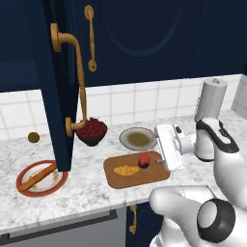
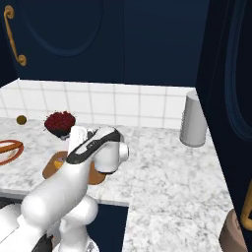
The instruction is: From the different types of pastries on the counter, select a croissant and place it on the cutting board. Then retrieve a jar of jam from the cabinet and place it alongside the croissant on the cutting board.
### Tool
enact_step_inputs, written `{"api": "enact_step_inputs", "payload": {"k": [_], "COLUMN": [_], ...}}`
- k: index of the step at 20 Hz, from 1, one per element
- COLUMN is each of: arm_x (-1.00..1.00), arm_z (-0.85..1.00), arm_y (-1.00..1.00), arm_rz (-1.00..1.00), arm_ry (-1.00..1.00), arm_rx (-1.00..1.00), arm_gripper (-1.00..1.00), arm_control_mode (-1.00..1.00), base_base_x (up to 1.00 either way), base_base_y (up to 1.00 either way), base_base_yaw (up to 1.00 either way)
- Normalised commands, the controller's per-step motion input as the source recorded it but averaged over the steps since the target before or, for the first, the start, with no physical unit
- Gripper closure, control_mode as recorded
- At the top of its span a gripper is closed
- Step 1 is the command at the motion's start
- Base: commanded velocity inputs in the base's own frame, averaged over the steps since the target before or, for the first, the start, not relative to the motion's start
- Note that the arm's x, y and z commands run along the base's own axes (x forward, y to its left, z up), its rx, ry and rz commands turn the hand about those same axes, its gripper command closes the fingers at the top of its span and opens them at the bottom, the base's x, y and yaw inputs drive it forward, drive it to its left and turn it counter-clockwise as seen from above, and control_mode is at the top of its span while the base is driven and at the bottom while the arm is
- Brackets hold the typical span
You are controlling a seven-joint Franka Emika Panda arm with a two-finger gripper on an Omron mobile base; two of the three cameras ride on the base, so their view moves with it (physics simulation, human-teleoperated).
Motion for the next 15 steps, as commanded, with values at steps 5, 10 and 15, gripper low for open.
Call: {"api": "enact_step_inputs", "payload": {"k": [5, 10, 15], "arm_x": [-1.00, -1.00, -1.00], "arm_z": [0.95, 0.73, 0.59], "arm_y": [0.22, 0.01, 0.00], "arm_rz": [-0.48, -0.54, -0.54], "arm_ry": [-0.04, 0.02, 0.14], "arm_rx": [0.27, 0.30, 0.28], "arm_gripper": [-1.00, -1.00, -1.00], "arm_control_mode": [-1.00, -1.00, -1.00], "base_base_x": [0.00, 0.00, 0.00], "base_base_y": [0.00, 0.00, 0.00], "base_base_yaw": [0.00, 0.00, 0.00]}}
